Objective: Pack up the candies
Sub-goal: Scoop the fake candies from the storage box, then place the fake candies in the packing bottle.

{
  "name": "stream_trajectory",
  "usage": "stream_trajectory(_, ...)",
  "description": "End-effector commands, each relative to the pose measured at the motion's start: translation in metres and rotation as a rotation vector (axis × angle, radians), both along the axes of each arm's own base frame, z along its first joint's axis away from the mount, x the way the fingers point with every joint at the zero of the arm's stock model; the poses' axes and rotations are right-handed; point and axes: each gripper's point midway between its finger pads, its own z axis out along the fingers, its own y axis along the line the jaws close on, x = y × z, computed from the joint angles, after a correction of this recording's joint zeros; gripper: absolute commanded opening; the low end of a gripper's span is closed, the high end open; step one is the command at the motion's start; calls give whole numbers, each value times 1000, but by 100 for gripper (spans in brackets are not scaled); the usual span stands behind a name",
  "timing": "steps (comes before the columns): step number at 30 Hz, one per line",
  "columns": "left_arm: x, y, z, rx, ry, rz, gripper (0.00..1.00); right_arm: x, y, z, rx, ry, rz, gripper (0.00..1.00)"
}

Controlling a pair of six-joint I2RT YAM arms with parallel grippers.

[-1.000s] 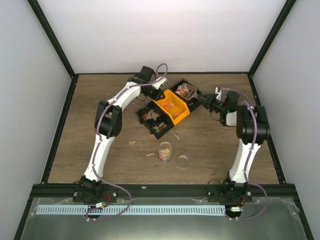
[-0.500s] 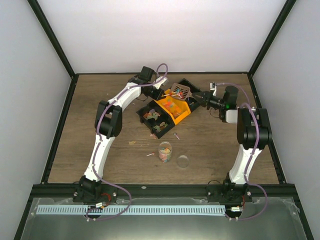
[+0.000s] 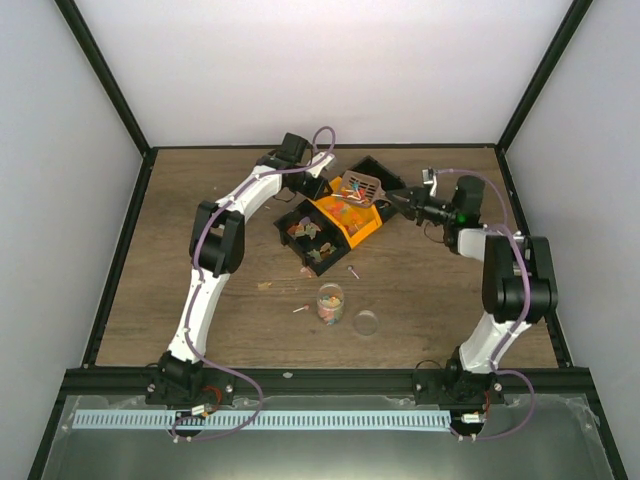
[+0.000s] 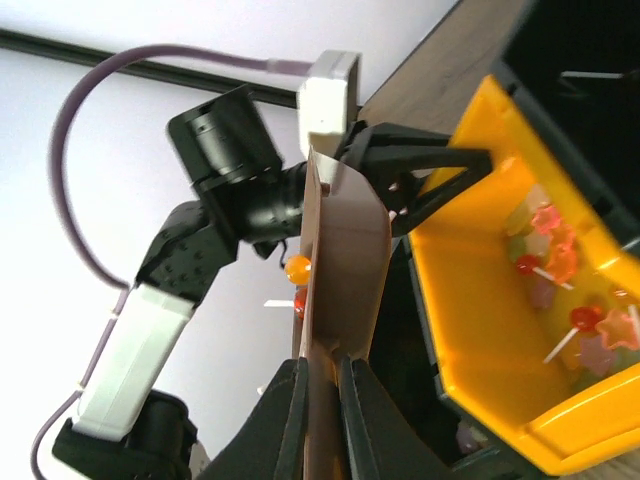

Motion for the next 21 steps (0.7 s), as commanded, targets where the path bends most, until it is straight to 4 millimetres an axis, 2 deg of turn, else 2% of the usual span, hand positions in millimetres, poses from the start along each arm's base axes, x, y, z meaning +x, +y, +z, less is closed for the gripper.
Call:
stream_trajectory(1, 0, 16, -38, 50, 65, 46, 4, -26, 4, 22, -11, -47, 41, 1)
stream_trajectory(21, 3, 16, -30, 36, 34, 53, 4, -154, 25, 25, -147, -21, 151, 1)
